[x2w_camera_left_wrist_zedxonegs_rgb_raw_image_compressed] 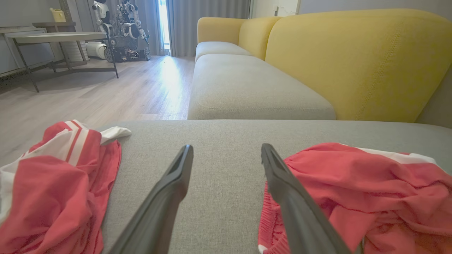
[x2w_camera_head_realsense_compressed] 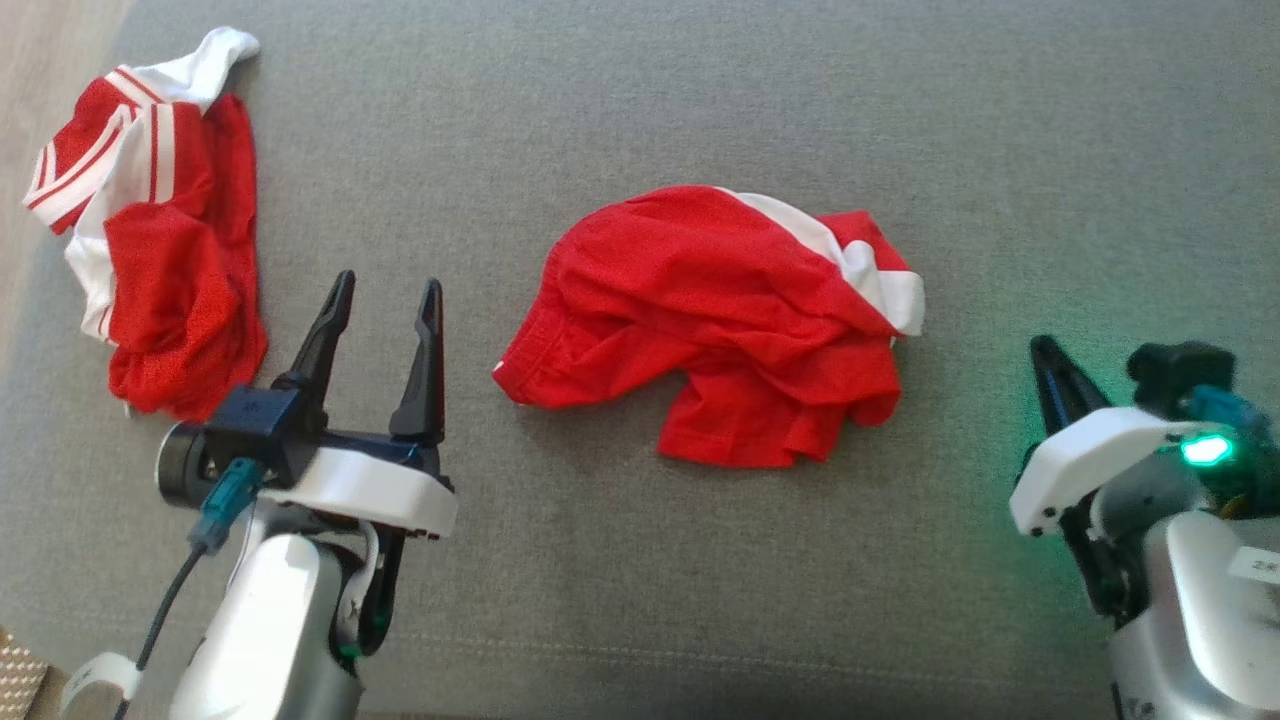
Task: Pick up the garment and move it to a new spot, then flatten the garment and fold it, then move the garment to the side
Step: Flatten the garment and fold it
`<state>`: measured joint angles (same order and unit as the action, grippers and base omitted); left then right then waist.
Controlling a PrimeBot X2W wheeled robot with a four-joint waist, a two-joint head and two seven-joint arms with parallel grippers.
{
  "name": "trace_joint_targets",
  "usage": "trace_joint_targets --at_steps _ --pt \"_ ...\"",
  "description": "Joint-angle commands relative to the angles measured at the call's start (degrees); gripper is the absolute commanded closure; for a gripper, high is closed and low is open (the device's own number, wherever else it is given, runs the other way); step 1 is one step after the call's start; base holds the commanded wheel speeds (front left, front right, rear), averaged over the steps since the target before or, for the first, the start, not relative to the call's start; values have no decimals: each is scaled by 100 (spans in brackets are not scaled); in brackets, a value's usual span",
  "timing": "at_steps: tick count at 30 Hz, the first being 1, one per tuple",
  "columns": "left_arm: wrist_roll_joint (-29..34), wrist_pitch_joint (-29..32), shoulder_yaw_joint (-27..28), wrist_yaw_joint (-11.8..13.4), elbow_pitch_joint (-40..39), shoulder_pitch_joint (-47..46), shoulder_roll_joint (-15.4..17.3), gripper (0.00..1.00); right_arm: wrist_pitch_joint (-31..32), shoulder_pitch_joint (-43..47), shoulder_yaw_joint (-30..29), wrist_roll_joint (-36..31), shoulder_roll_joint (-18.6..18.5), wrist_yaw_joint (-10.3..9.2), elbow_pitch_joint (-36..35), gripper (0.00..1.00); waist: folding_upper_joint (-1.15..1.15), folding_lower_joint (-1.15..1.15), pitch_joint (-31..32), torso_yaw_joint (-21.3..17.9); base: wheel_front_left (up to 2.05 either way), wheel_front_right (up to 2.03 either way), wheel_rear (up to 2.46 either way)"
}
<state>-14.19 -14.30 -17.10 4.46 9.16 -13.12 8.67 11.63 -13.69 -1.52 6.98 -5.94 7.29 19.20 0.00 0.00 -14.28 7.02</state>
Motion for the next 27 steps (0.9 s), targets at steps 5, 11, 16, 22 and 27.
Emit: trace_joint_targets --at_steps 5,11,16,22,27 --pt "107 -70 317 -53 -189 -44 38 0 24 147 -79 67 40 20 -840 100 0 0 174 -140 0 0 0" --pt "125 -70 382 -70 -137 80 46 0 -97 379 51 218 122 20 -1318 100 0 0 378 -257 0 0 0" --pt "119 -70 422 -68 -75 249 62 0 -322 605 225 269 147 20 -1707 64 0 0 639 -349 0 0 0" --pt "86 -70 446 -43 -21 476 101 0 -632 904 284 227 179 20 -2078 0 0 0 944 -423 0 0 0" --pt "43 -35 447 5 -32 723 149 0 -745 1234 335 203 209 20 -2334 0 0 0 1186 -472 0 0 0"
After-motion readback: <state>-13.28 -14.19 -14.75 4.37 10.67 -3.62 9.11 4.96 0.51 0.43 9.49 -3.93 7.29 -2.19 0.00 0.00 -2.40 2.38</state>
